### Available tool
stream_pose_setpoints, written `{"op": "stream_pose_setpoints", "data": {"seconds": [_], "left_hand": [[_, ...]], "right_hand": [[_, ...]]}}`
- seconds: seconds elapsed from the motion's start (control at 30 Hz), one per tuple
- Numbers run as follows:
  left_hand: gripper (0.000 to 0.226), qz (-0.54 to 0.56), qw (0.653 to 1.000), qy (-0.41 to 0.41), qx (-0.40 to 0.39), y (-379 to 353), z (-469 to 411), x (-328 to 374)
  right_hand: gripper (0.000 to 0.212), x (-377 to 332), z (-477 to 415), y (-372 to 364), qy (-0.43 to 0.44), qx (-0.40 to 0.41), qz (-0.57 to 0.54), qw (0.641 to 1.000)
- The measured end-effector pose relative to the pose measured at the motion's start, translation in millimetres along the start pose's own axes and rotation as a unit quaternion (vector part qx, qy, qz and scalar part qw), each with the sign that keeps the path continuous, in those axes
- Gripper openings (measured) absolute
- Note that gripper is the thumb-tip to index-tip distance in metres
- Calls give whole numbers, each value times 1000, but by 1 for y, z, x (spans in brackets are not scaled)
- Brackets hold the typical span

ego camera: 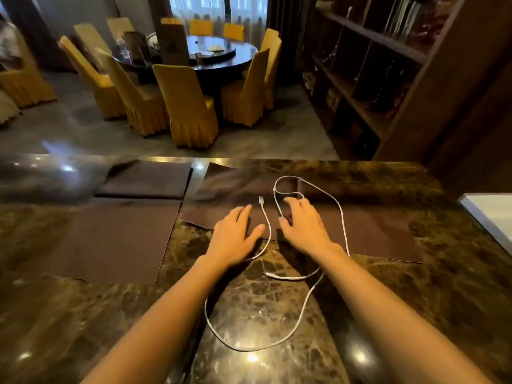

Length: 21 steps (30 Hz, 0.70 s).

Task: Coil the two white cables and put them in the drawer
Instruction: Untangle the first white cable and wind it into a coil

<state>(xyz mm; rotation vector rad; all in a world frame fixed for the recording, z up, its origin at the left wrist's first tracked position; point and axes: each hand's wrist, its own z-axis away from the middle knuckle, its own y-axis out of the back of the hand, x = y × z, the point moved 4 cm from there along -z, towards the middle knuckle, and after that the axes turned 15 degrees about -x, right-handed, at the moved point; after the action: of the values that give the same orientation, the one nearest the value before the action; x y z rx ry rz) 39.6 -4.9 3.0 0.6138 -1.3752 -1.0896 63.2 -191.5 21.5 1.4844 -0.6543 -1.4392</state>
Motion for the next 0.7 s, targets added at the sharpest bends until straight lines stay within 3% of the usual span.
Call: {"op": "stream_pose_setpoints", "data": {"seconds": [0.1, 0.3, 0.57, 0.7], "left_hand": [[56, -13, 999, -35, -6, -13, 14, 1], [24, -4, 998, -63, 23, -29, 29, -12], [11, -12, 995, -85, 42, -36, 34, -9], [11, 82, 992, -78, 57, -25, 45, -5]], "right_hand": [[37, 1, 9, -20, 6, 2, 40, 999], [33, -6, 18, -49, 57, -27, -17, 998], [24, -22, 29, -68, 140, -52, 43, 988], [19, -28, 32, -58, 179, 14, 23, 983]]}}
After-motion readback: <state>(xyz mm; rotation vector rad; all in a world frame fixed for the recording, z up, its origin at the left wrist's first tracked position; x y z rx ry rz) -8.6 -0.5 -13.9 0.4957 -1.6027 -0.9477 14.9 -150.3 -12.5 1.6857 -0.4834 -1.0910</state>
